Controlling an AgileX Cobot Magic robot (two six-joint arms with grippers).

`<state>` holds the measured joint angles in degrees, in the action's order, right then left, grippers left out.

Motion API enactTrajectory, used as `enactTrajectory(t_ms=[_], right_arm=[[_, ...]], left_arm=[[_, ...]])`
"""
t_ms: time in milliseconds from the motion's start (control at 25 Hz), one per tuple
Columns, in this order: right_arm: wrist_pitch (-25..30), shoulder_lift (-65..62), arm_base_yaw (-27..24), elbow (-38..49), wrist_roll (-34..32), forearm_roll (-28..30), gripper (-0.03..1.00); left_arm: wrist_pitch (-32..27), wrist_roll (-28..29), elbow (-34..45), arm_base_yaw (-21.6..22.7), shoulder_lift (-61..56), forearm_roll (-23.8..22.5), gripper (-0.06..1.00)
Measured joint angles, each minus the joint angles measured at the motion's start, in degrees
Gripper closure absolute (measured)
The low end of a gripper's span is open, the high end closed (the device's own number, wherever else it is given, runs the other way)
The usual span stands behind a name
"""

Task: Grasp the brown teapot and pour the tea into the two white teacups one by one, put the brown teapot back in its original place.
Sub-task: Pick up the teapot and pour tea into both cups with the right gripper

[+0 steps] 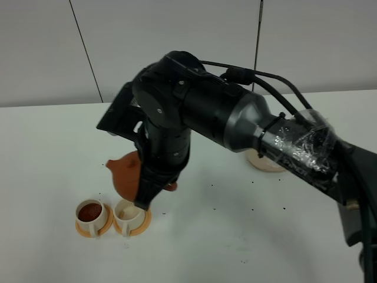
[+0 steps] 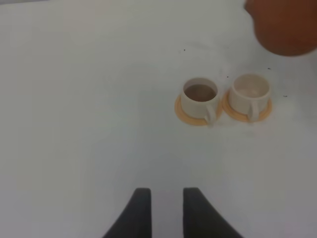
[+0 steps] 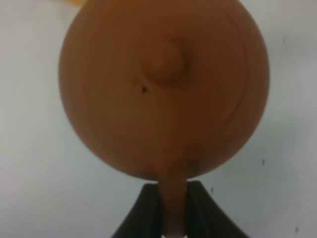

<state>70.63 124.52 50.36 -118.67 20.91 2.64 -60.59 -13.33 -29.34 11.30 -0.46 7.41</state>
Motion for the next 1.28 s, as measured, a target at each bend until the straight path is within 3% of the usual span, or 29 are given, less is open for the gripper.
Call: enactTrajectory(t_ms=[120,320,640,1280], right_arm=[[-0.7,-2.4,-0.4,5.5,-0.1,-1.1,0.87],[-9.0,-6.2,-0.8,16.0,-0.4,-4.3,0.87],[-16.7,-7.8,-0.9,22.7,-1.3,-6.5,0.87],[-17.4,-7.8,-0.9,23.1,-1.3,-7.1,0.87]], left_arm=[[0.0,0.0,0.0,0.0,0.0,0.0,0.71],[0.0,0.0,0.0,0.0,0.0,0.0,0.71],[0.0,0.0,0.0,0.0,0.0,0.0,0.71],[0.0,0.0,0.0,0.0,0.0,0.0,0.71]])
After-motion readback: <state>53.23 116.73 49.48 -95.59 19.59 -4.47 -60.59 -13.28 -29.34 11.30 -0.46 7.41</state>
